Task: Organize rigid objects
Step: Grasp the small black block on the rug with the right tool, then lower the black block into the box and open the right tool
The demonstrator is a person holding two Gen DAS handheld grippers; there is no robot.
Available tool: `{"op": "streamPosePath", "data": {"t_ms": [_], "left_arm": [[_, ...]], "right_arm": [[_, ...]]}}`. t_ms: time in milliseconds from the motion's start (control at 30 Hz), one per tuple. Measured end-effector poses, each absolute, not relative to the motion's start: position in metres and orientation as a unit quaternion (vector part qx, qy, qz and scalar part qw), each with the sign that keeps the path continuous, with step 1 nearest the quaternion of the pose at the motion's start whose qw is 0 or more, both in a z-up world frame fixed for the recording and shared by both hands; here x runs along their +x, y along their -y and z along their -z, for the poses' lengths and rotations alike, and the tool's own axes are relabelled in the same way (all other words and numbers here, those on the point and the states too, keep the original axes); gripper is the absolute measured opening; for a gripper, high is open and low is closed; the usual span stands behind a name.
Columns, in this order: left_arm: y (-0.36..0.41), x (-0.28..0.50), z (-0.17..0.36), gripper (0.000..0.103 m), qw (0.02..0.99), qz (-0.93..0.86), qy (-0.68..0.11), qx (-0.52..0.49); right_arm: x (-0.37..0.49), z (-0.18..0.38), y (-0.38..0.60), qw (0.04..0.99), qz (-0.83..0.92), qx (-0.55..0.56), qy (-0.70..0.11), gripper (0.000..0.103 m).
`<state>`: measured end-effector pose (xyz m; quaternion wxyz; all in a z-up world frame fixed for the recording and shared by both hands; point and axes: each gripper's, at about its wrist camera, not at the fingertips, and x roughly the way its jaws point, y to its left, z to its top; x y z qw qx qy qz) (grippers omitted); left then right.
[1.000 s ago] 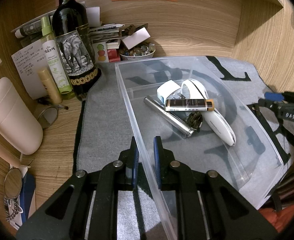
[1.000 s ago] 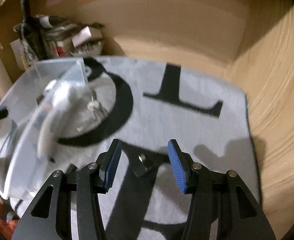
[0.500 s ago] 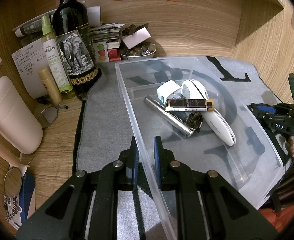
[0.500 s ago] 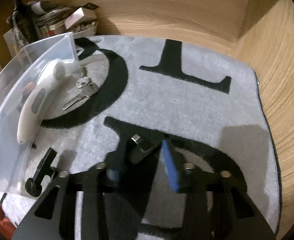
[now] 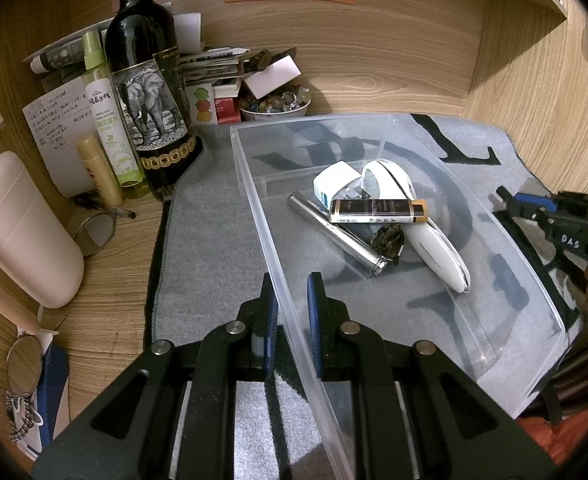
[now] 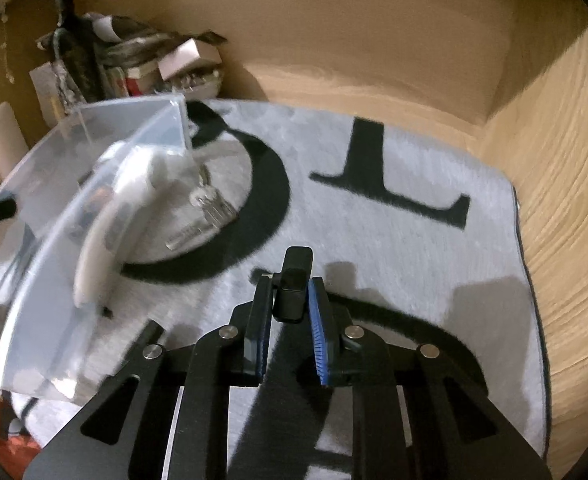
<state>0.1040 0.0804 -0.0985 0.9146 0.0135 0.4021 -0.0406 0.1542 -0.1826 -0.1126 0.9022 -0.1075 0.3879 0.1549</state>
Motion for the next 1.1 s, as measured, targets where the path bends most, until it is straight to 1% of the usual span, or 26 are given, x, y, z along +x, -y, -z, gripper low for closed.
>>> {"op": "streamPosePath", "data": {"t_ms": [233,733,900,1100], "left_arm": [[-0.081,0.104,0.098,0.014,0.914,0.041,-0.402,0.012],[-0.081,0.105,0.099,0.014,0.915,0.041,-0.402,0.011],[-0.081,0.105,0.099,0.014,0.915,0.041,-0.402,0.011],[-0.081,0.105,0.099,0.014,0.915,0.041,-0.402,0.01]], "right_arm": [[0.146,0.084,0.165,0.914,-0.181,-0.114,-0.345,0.017],[0.137,0.043,0.116,0.92,-0.248,-0.125,-0.276,0.017],[0.139,0.043,0.095,0.913,-0.273,-0.132,-0.272,0.017],[0.149,0.054,0.071,0.9,-0.293,-0.142,-0.29,0.017]]}}
